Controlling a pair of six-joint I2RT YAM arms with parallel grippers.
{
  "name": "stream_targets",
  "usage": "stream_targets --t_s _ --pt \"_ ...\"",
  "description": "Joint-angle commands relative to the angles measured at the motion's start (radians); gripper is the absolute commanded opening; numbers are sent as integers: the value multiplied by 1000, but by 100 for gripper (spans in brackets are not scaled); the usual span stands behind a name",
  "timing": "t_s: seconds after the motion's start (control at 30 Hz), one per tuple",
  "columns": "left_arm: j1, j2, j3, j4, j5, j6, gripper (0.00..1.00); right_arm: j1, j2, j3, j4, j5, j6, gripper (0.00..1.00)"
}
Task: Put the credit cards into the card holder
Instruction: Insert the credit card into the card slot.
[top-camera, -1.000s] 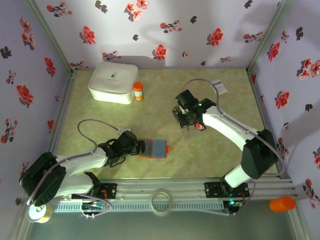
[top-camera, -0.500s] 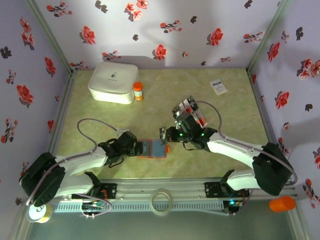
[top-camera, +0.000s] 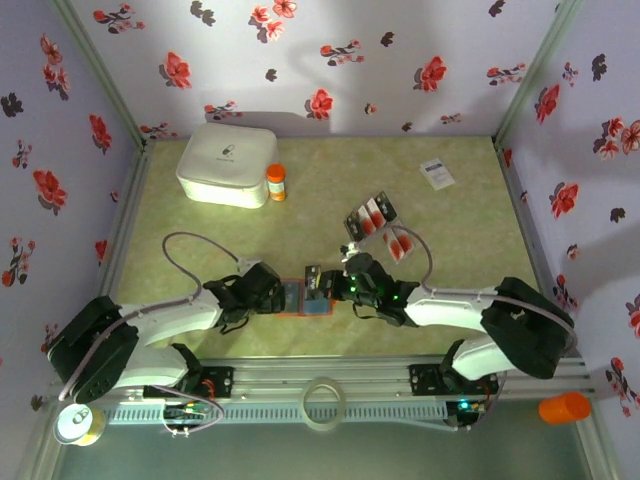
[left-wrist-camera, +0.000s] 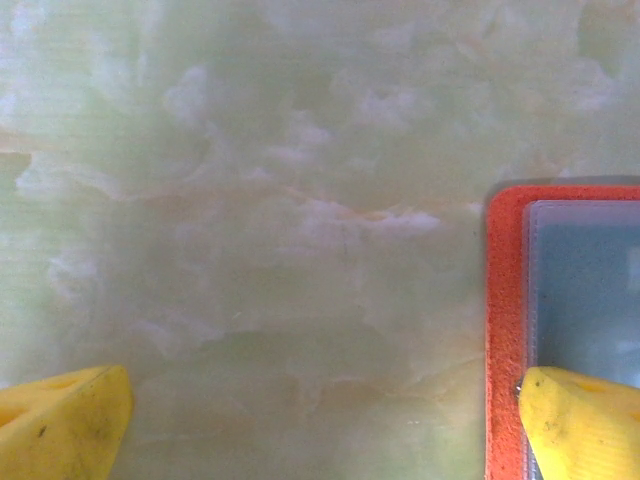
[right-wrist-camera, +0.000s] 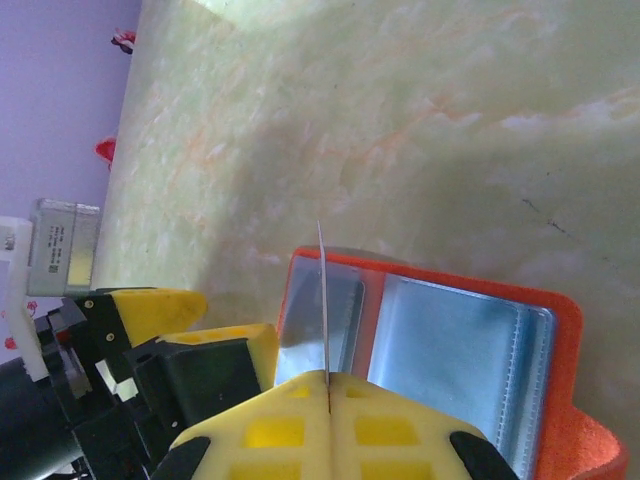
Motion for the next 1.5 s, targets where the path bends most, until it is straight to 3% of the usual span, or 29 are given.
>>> stream_targets --t_s 0.0,0.4,1.03,1.47 --pt "-10 15 16 -43 -23 15 100 22 25 -27 114 58 39 0" --pt "-16 17 13 -41 -26 9 100 49 122 -63 266 92 99 0" --pt "-19 13 6 -34 -27 5 100 57 159 -119 343 126 144 0" --pt "-20 18 9 -29 -25 4 100 56 215 -109 409 68 162 0"
